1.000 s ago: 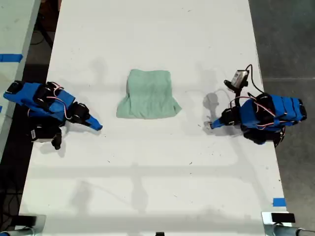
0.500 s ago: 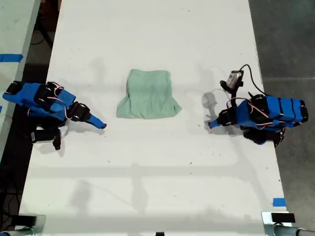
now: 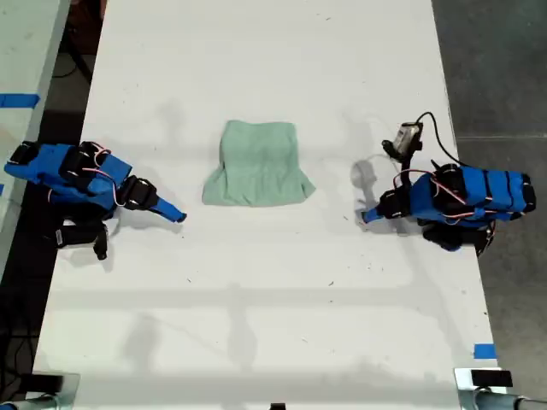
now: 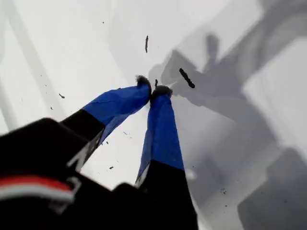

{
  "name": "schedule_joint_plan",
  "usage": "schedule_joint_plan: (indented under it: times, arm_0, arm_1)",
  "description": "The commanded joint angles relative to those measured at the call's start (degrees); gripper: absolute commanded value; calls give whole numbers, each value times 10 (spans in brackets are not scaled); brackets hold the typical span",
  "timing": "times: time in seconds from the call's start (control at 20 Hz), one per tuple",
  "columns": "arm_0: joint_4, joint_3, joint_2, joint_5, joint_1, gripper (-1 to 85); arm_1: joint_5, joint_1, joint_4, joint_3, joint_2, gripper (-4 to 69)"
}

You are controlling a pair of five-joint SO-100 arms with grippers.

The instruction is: Fold t shirt

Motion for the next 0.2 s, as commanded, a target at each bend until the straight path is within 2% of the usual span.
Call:
schedule_joint_plan:
  times: [0.0,0.15]
  arm_0:
    - [-13,4,4,4,-2,84]
    - [-13,4,4,4,-2,84]
  arm_1:
    - [-3,5,-15,18,3,39]
    - [-3,5,-15,19,3,39]
